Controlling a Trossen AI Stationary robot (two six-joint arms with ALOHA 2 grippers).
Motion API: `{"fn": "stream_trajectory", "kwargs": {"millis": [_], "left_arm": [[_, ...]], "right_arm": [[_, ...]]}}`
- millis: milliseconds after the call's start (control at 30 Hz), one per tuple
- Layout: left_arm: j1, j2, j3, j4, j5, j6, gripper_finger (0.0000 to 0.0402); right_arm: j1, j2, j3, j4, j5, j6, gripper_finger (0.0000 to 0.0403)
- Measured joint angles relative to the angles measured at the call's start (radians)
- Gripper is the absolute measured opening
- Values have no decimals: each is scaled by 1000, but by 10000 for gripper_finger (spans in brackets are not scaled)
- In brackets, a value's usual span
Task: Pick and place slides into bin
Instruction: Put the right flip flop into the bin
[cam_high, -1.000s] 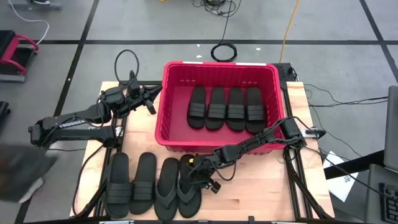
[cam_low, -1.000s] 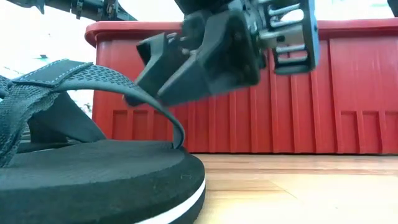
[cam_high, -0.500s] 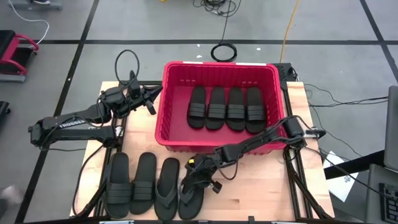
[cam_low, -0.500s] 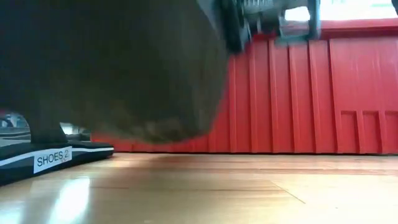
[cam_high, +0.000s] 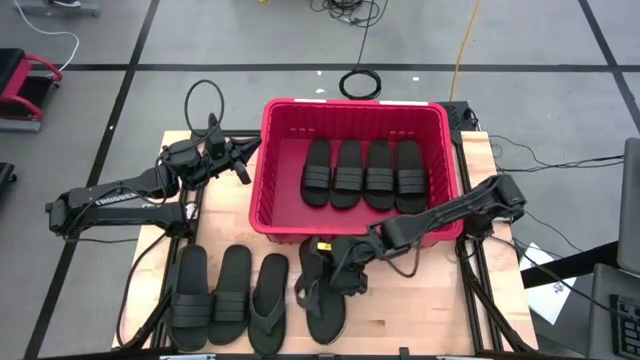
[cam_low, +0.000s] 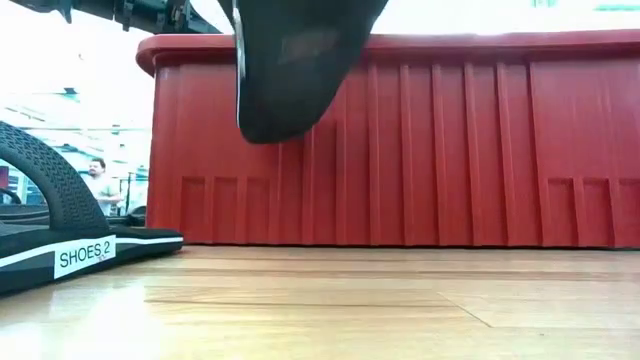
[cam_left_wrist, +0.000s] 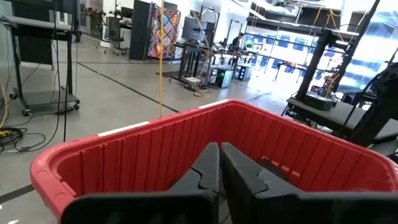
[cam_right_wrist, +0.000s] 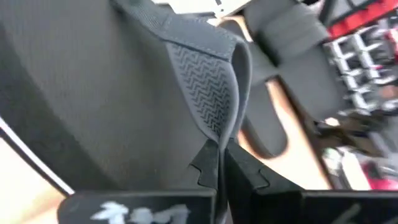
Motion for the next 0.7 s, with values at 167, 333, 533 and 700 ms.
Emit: {"fn": "stream_trajectory", "kwargs": {"millis": [167,333,533,700], "left_arm": [[0,0,0,-9,0,1,18],[0,0,0,-27,0,1,4],[0,0,0,-59,3,-35,12],[0,0,0,-62,27,-39,20]], "right_arm": [[-5,-103,19,-62,117,-40,1],[-16,-197,19,-63,151,-27,1],[-16,-292,93,-31,173,23,0],[-42,-335,202,-37,173,81,0]]}}
